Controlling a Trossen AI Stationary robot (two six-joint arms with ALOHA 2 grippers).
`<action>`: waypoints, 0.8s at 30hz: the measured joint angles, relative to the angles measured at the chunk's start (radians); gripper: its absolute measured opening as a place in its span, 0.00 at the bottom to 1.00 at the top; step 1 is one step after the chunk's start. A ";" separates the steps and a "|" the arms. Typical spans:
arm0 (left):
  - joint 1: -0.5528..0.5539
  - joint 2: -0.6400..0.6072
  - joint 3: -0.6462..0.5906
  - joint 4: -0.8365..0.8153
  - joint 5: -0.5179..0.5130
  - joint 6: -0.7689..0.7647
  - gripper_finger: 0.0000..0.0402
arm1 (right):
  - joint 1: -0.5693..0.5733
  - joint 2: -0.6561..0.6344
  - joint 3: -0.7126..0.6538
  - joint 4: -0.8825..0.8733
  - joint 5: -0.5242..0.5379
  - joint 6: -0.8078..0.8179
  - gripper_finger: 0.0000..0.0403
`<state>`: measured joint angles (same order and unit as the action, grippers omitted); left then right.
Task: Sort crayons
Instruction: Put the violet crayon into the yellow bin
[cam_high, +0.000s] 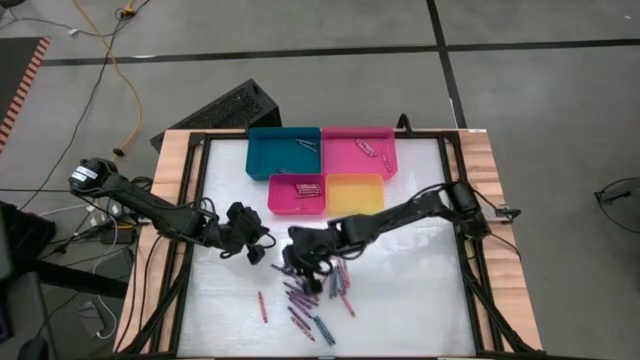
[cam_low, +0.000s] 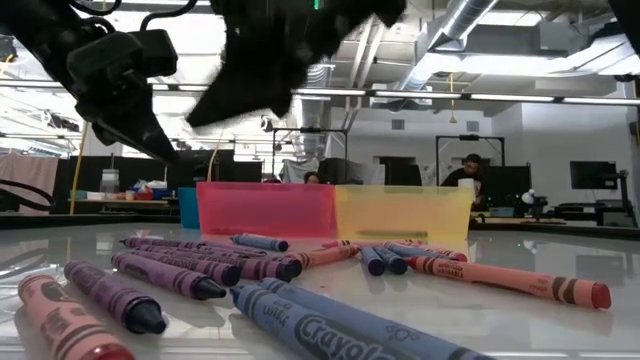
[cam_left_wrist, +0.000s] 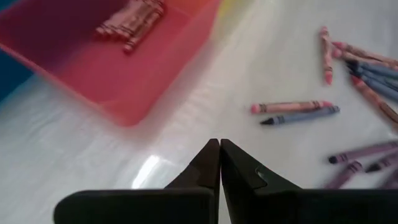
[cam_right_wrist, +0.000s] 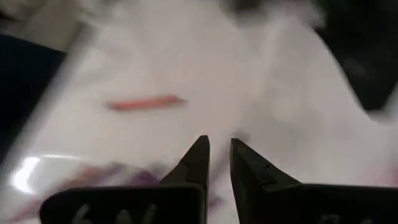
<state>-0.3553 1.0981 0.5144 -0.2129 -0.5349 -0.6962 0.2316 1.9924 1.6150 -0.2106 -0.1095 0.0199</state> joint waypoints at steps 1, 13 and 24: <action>0.000 0.000 0.000 0.002 0.010 0.003 0.00 | -0.012 0.013 0.000 -0.003 0.025 0.015 0.15; 0.001 -0.036 0.000 -0.005 0.025 0.104 0.00 | -0.034 0.121 0.022 0.011 0.201 0.082 0.15; -0.001 -0.101 0.000 -0.012 -0.014 0.112 0.13 | 0.011 0.303 0.192 -0.046 0.216 0.059 0.16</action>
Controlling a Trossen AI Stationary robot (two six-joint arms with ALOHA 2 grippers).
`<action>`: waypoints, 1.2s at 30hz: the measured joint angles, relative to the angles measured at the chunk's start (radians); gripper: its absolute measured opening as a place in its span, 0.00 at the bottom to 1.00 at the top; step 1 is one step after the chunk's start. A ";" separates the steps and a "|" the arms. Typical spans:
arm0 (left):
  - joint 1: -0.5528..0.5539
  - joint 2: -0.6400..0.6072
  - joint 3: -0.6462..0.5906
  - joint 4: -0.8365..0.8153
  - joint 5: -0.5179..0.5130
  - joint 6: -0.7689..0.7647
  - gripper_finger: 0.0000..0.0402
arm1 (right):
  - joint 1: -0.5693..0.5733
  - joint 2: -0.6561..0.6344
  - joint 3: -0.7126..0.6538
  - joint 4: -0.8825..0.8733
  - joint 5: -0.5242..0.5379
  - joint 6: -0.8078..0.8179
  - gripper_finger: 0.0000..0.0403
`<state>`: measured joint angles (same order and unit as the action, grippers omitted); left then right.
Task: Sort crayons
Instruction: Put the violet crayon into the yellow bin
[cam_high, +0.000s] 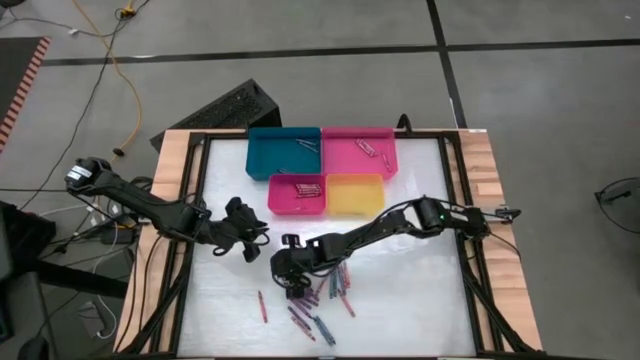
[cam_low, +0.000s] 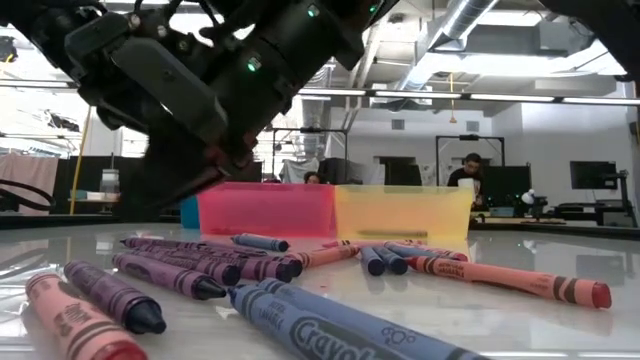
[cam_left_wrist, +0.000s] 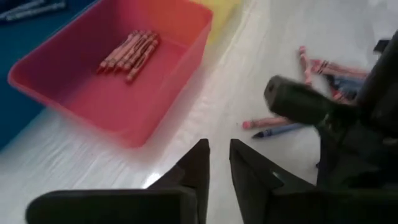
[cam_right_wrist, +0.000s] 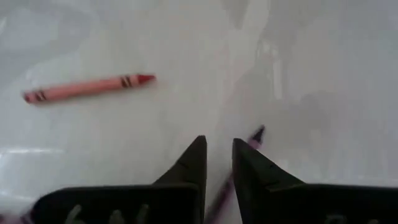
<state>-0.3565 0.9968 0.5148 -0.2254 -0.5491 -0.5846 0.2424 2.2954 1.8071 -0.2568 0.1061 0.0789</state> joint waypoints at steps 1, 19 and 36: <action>0.000 0.001 0.001 0.003 0.000 -0.001 0.15 | -0.001 0.005 0.014 -0.013 -0.003 0.012 0.17; 0.000 0.002 0.000 -0.008 -0.008 -0.003 0.24 | -0.024 0.017 0.020 -0.098 -0.031 0.092 0.18; 0.000 0.002 0.000 -0.009 -0.007 -0.006 0.24 | -0.047 0.012 0.023 -0.219 -0.022 0.077 0.01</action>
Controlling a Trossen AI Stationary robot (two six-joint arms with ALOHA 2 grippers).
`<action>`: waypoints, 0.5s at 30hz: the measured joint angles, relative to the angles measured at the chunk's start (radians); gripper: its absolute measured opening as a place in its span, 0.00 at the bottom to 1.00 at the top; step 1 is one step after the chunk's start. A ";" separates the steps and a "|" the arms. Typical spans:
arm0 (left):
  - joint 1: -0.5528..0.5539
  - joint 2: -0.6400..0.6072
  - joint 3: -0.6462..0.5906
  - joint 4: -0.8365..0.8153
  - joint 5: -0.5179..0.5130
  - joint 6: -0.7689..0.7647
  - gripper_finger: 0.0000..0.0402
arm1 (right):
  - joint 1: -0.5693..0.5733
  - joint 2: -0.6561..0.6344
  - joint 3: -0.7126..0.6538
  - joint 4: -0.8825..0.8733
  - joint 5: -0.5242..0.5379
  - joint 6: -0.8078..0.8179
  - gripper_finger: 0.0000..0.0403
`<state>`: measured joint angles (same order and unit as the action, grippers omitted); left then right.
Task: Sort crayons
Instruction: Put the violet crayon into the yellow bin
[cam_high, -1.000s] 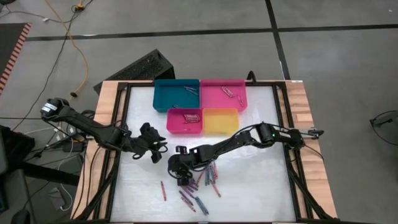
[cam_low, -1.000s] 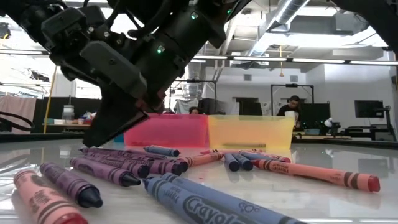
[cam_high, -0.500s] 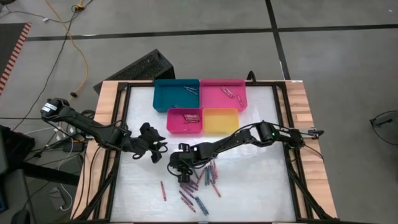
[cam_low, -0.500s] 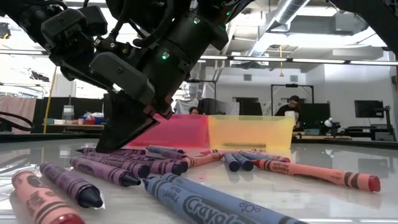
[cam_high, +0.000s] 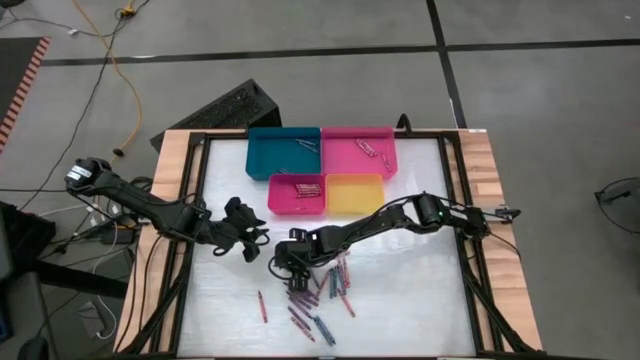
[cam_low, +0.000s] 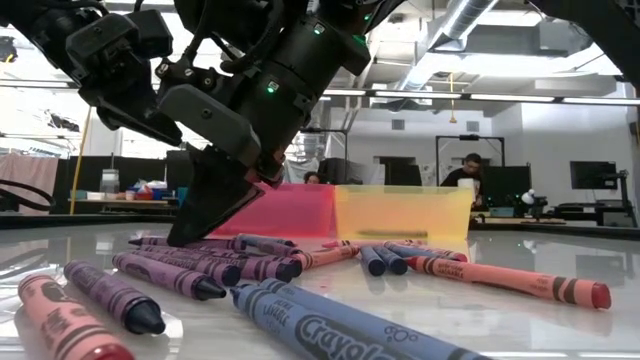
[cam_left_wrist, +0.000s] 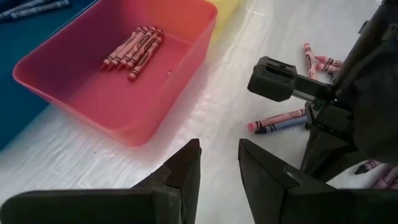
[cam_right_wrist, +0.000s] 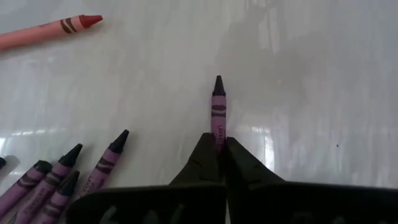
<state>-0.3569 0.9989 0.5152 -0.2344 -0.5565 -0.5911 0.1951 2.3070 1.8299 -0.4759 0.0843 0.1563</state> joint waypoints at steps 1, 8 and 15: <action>0.000 0.000 0.000 0.000 0.001 0.000 0.24 | 0.000 0.000 0.000 0.000 0.005 -0.004 0.01; 0.000 0.000 0.000 -0.004 0.001 0.000 0.24 | 0.000 0.003 0.027 -0.011 0.016 -0.067 0.01; 0.000 0.000 0.000 -0.017 0.002 0.004 0.24 | -0.028 -0.001 0.103 -0.100 0.029 -0.164 0.01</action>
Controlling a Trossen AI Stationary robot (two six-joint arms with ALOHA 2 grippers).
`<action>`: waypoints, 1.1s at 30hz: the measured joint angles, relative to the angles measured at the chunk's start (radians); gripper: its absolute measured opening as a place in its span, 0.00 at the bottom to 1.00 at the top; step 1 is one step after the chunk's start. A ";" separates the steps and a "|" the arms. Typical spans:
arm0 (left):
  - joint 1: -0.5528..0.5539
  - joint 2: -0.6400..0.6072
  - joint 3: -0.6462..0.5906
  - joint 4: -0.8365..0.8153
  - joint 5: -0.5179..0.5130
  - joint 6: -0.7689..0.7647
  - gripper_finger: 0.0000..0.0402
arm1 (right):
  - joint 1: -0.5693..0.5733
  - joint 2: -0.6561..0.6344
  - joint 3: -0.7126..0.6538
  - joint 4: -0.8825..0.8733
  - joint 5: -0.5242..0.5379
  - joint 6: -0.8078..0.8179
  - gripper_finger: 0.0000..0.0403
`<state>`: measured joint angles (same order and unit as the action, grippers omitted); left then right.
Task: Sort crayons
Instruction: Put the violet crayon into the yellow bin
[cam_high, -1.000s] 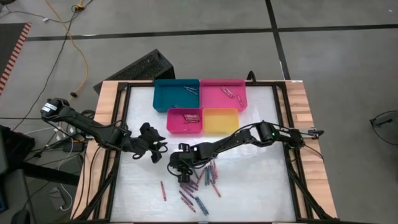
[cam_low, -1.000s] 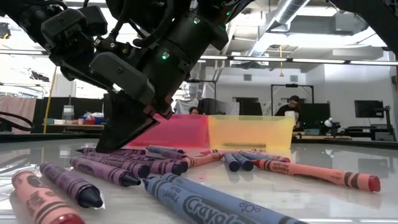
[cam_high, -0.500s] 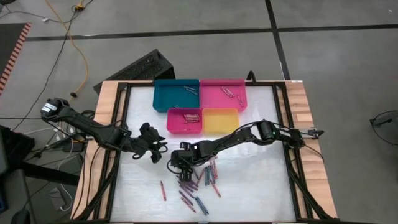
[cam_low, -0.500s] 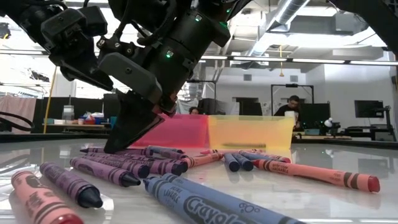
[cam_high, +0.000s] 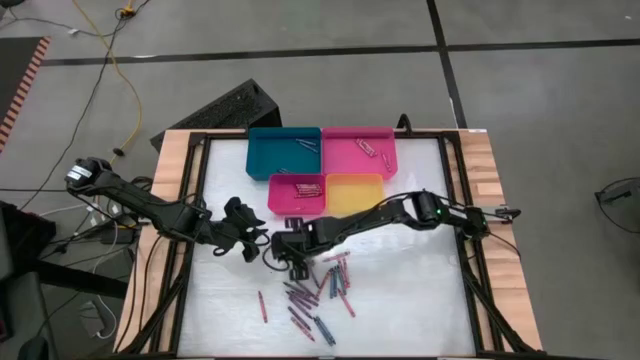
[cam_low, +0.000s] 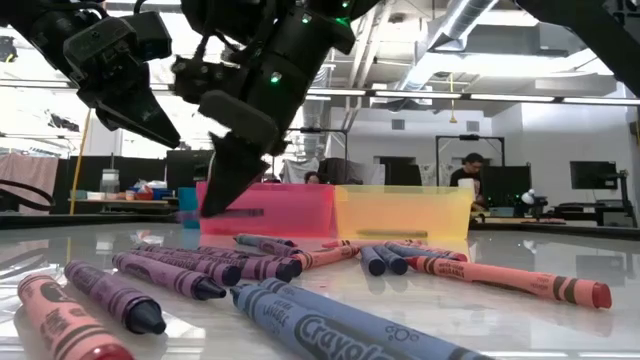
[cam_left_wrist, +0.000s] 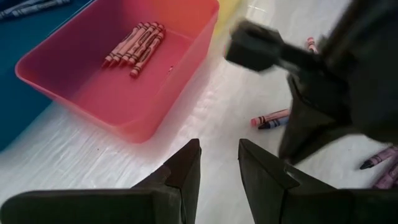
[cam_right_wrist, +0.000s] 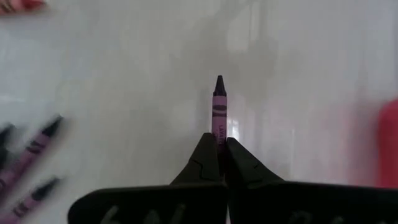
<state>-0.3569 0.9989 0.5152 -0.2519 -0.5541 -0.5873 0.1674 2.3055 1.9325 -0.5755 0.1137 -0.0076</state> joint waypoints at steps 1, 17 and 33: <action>0.000 0.000 0.000 0.000 0.000 0.000 0.24 | -0.008 -0.002 0.011 -0.016 0.000 -0.007 0.01; 0.000 -0.001 0.000 -0.024 -0.006 0.004 0.24 | -0.156 -0.161 0.048 -0.225 0.000 -0.150 0.01; 0.000 -0.001 0.000 -0.004 -0.052 0.081 0.24 | -0.326 -0.313 0.048 -0.640 0.072 -0.142 0.01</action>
<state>-0.3569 0.9981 0.5152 -0.2562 -0.6056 -0.5060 -0.1583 1.9924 1.9801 -1.2153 0.1862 -0.1496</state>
